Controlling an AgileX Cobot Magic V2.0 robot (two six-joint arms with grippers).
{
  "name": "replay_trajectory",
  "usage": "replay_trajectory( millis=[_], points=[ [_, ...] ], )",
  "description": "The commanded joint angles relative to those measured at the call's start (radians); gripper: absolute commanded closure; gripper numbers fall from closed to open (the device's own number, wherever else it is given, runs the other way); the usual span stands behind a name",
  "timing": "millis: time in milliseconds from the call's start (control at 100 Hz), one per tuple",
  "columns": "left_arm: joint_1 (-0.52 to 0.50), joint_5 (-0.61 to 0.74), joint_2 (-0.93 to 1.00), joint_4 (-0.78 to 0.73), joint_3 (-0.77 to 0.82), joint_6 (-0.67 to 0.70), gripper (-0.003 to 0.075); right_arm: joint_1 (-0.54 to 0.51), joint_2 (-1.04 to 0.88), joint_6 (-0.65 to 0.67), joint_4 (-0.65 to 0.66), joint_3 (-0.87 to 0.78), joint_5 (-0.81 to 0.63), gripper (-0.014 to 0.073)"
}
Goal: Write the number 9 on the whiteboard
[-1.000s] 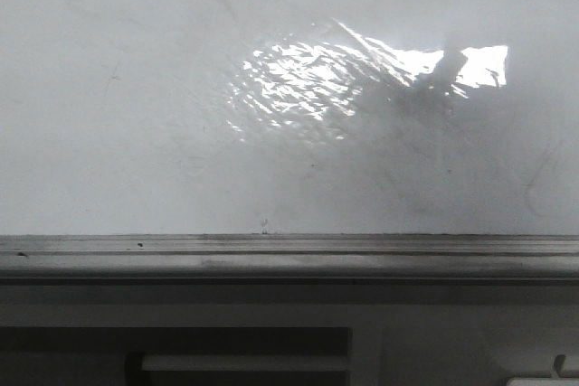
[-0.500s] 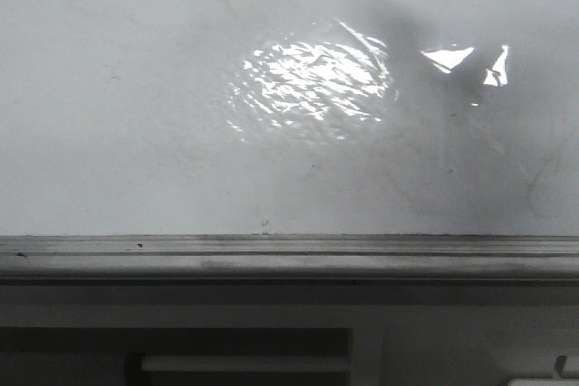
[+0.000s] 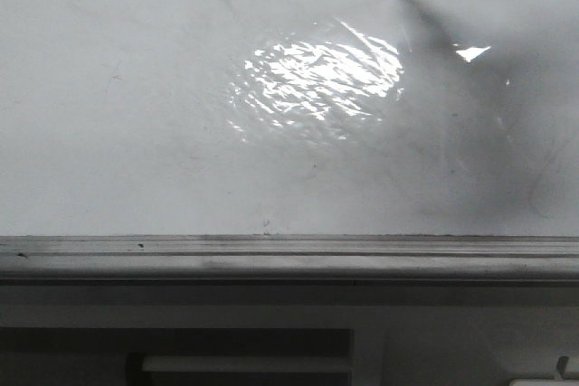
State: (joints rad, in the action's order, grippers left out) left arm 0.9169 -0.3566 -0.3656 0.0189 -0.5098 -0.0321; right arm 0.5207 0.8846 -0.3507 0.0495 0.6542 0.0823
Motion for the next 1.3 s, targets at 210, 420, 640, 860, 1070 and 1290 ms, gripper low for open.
replay_trajectory(
  millis=[210,420,640,860,1070,1290],
  points=[
    [0.0,0.085,-0.007,0.001,-0.027,0.011,0.0741,-0.03,0.055,-0.007,-0.011,0.025,-0.072,0.0632],
    [0.0,0.085,-0.007,0.001,-0.027,0.011,0.0741,-0.019,0.092,-0.007,-0.033,0.025,-0.045,0.0634],
    [0.0,0.081,-0.007,0.001,-0.027,0.011,0.0741,0.005,0.086,-0.007,-0.033,0.025,0.115,0.0634],
    [0.0,0.081,-0.007,0.001,-0.027,0.011,0.0741,-0.005,0.086,-0.007,-0.003,0.041,0.082,0.0634],
    [0.0,0.081,-0.007,0.001,-0.027,0.011,0.0741,-0.093,0.086,-0.007,-0.003,0.103,0.119,0.0634],
    [0.0,0.081,-0.007,-0.019,-0.027,0.011,0.0741,-0.105,0.086,-0.007,-0.007,0.128,0.148,0.0634]
  ],
)
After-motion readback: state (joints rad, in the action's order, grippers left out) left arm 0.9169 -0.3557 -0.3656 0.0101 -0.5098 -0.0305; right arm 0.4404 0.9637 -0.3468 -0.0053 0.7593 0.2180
